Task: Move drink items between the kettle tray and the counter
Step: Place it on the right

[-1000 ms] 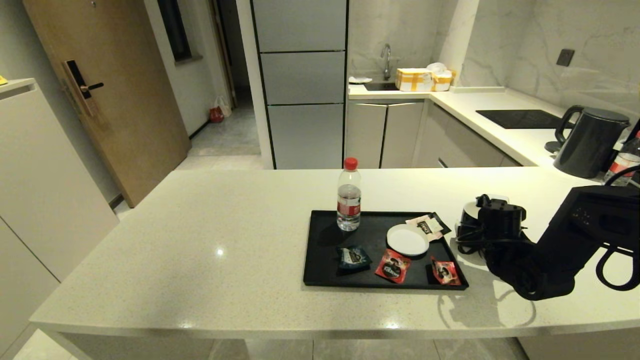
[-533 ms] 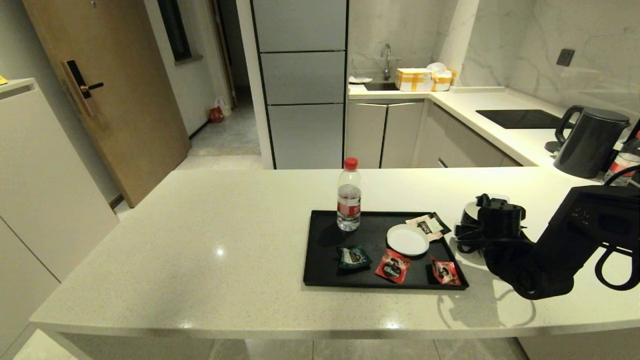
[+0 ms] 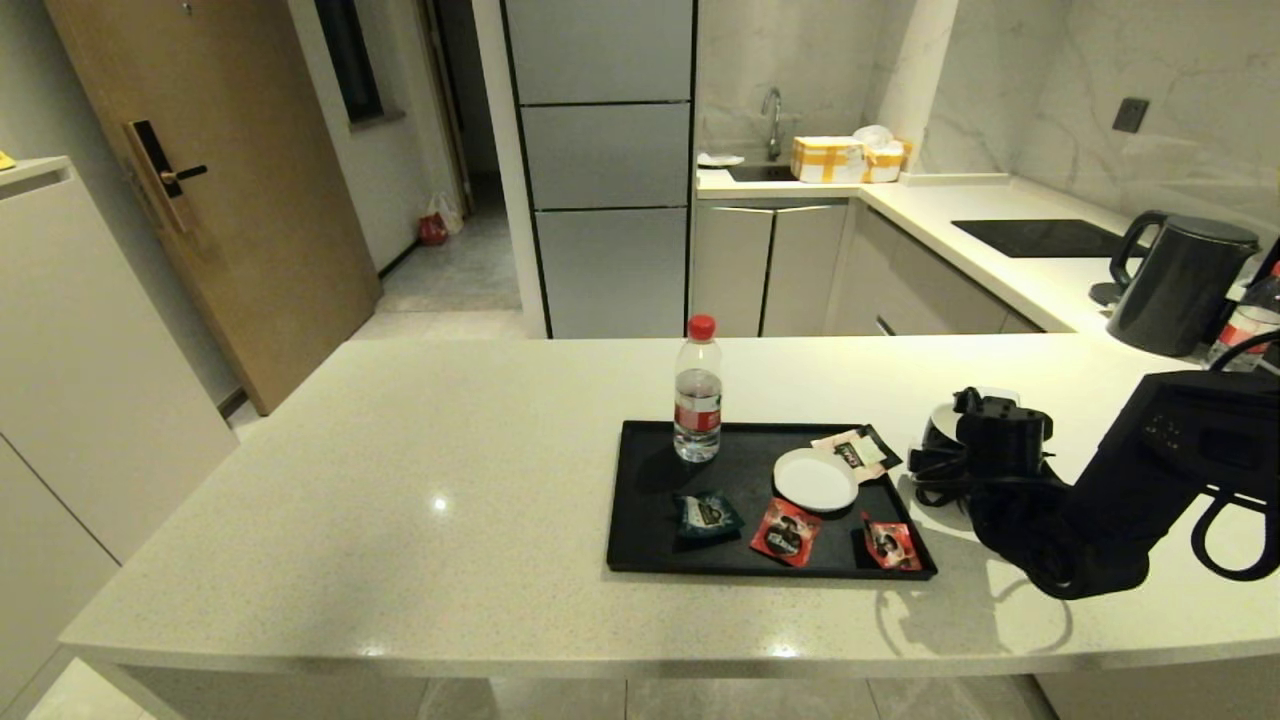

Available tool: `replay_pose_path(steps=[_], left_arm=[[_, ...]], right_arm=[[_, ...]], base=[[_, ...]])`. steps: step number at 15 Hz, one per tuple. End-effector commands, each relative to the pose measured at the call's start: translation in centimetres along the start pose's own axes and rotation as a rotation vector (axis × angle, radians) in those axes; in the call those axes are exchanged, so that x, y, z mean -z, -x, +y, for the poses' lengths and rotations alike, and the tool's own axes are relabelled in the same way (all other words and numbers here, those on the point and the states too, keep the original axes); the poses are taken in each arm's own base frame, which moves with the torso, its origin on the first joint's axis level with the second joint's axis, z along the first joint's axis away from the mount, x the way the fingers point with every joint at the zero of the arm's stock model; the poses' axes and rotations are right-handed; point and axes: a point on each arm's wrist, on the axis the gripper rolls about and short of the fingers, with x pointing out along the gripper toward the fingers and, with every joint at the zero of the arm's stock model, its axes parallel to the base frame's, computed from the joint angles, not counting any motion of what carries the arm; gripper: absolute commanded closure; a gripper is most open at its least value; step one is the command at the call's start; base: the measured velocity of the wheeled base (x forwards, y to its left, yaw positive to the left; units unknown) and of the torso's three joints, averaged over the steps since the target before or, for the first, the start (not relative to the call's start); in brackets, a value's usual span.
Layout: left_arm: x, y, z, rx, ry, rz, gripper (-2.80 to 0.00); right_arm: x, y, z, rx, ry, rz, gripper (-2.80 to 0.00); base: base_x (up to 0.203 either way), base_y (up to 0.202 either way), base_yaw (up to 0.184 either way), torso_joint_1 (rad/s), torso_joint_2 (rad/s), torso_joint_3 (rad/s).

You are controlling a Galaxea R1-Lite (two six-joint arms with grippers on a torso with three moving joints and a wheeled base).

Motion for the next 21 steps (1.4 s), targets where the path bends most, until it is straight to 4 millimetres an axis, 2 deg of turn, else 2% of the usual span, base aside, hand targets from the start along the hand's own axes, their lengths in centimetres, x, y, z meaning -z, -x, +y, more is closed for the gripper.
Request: replay_pose_path(steps=[1,8,12,15,18,21], left_arm=[[0.0,0.0,0.0,-0.001,0.000,-0.001,0.00],[0.0,0.0,0.0,-0.001,0.000,-0.001,0.00],[0.0,0.0,0.0,-0.001,0.000,-0.001,0.00],[0.0,0.0,0.0,-0.001,0.000,-0.001,0.00],[0.0,0.0,0.0,-0.001,0.000,-0.001,0.00],[0.0,0.0,0.0,-0.001,0.000,-0.001,0.00]], right_arm=[[0.0,0.2,-0.1,0.002,-0.001,-0.001,-2.80],[0.1,1.5,-0.8,0.003,-0.019,0.020,-2.80],[0.1,3.2,-1.5,-0.005,-0.030,0.045,-2.80],[0.2,3.7,-1.7,-0.008,-0.028,0.049,-2.80],[-0.3,5.1,-1.6,-0.029,-0.024,0.043,-2.80],[-1.0,7.6,-2.0,-0.078,-0.020,0.039,-2.80]], base=[[0.000,0.000,0.000,0.000,0.00,0.000],[0.000,0.000,0.000,0.000,0.00,0.000],[0.000,0.000,0.000,0.000,0.00,0.000],[0.000,0.000,0.000,0.000,0.00,0.000],[0.000,0.000,0.000,0.000,0.00,0.000],[0.000,0.000,0.000,0.000,0.00,0.000]])
